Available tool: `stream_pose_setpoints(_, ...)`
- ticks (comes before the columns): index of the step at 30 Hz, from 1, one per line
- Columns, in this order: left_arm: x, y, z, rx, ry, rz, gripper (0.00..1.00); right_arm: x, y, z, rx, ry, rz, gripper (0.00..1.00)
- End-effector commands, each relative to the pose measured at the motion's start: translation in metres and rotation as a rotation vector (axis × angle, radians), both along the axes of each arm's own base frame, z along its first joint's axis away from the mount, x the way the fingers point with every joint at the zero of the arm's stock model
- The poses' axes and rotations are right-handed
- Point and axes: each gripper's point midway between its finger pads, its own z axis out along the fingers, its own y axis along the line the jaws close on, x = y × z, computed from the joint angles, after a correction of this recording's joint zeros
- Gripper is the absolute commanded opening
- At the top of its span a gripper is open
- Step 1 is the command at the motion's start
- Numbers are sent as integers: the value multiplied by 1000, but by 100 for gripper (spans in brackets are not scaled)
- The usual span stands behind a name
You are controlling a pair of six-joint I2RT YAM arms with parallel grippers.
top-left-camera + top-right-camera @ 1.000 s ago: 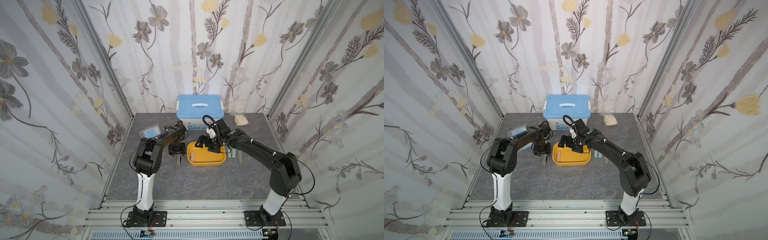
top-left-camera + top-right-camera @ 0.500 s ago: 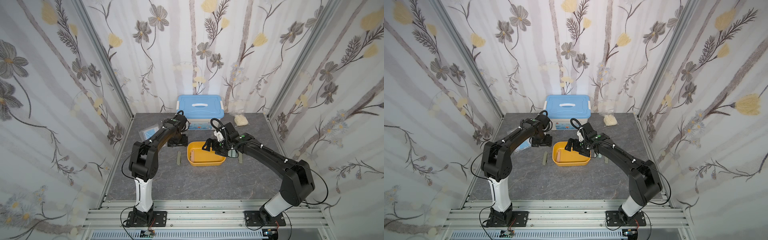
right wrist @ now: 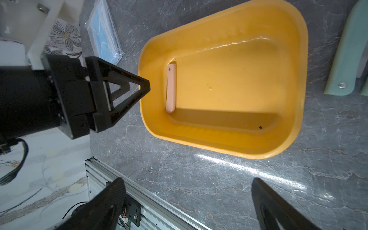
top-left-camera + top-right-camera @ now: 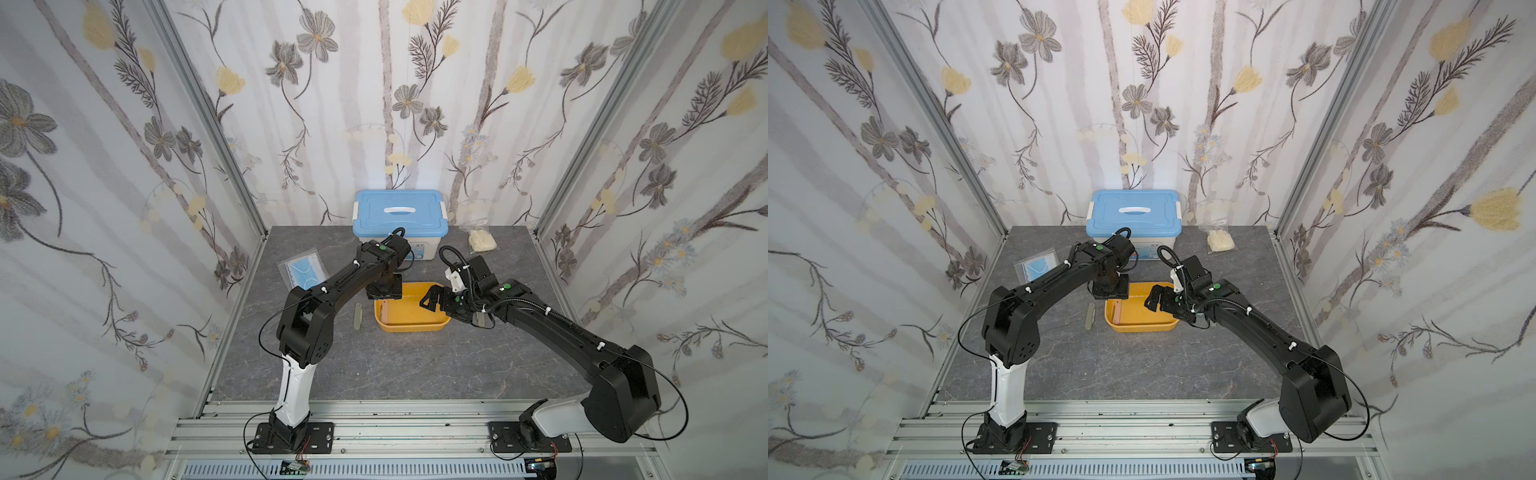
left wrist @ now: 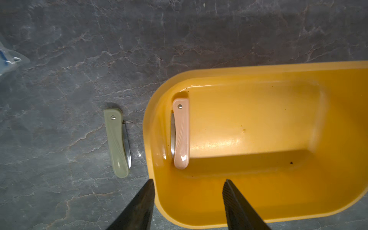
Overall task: Take the fruit knife out of the storage box
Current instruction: Pick up the fruit knife from the storage box.
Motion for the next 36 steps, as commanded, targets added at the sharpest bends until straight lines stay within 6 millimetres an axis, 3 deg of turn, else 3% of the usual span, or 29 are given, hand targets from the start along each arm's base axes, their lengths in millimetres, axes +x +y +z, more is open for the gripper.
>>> stream_pose_setpoints(1,-4,-5,-6,36,16,36,54,3,-8,2,-9,-36,-35,100)
stream_pose_setpoints(11,-2,10,-35,164,0,93,52,-2,-24,3,7,-39,-55,100)
stream_pose_setpoints(17,6,0,-52,160,25,86,52,-3,-30,6,26,-41,-60,100)
stream_pose_setpoints(27,12,3,-73,164,47,105,52,-3,-39,9,43,-44,-79,100)
stream_pose_setpoints(36,4,-2,-96,126,102,83,52,-3,-43,8,43,-42,-92,100)
